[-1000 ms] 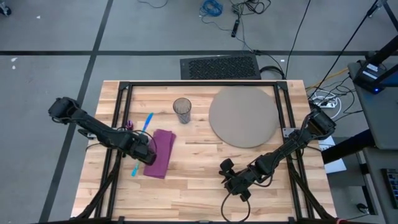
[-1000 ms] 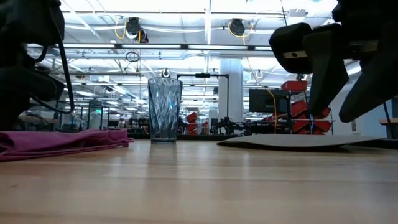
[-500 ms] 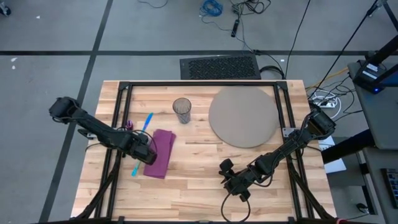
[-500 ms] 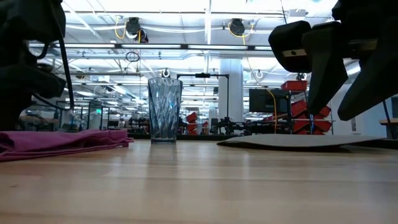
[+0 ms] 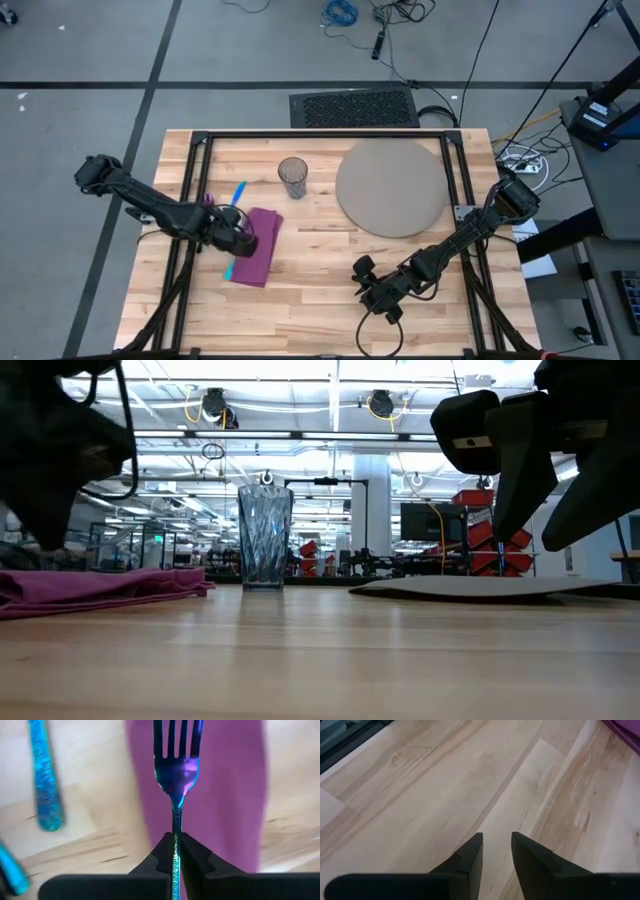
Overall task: Set table place
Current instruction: Put the blue fork on the pink table napkin, then move the gray placemat to the center of the table
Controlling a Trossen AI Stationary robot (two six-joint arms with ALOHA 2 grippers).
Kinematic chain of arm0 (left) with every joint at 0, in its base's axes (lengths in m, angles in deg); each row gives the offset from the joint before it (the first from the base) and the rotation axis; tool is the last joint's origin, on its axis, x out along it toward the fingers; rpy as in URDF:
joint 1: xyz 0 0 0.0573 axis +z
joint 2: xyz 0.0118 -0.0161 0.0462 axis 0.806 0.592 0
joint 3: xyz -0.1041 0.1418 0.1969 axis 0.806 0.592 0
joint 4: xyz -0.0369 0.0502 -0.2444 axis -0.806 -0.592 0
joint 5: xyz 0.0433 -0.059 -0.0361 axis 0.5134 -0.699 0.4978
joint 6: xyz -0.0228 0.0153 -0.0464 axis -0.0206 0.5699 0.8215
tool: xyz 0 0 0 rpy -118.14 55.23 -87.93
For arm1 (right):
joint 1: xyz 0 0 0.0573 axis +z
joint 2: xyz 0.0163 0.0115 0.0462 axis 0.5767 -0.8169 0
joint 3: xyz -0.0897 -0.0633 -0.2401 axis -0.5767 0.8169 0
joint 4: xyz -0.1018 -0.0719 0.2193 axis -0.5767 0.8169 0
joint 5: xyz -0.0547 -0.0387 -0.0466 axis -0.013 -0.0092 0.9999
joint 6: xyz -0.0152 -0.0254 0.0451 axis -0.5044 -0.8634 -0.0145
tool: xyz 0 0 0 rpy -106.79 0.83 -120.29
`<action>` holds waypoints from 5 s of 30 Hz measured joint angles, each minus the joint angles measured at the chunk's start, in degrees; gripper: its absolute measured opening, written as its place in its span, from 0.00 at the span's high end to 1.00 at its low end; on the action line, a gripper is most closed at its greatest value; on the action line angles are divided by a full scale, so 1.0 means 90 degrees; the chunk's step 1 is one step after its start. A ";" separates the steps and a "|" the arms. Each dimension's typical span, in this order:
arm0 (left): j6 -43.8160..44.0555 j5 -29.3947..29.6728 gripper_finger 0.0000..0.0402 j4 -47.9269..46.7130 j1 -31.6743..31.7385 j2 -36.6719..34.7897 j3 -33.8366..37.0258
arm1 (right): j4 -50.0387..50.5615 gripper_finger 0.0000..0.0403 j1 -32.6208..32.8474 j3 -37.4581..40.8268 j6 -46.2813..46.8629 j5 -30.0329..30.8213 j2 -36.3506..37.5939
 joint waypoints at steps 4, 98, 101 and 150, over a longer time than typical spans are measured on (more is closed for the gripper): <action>-0.0186 0.0234 1.00 0.0303 0.0213 0.0004 -0.0024 | -0.0009 0.78 0.0000 0.0000 -0.0039 0.0002 0.0001; -0.6163 0.3488 0.71 0.4819 -0.1423 0.3016 -0.1750 | 0.6502 0.78 -0.0170 -0.0005 0.3479 0.1418 0.0087; -0.6166 0.3488 0.71 0.4922 -0.1448 0.3016 -0.1750 | 0.6362 0.78 -0.0083 -0.0002 0.3671 0.1508 -0.0184; -0.6379 0.3735 0.71 0.5424 -0.1453 0.3014 -0.1743 | 0.4690 0.81 -0.1311 0.0823 0.4537 0.3358 -0.0422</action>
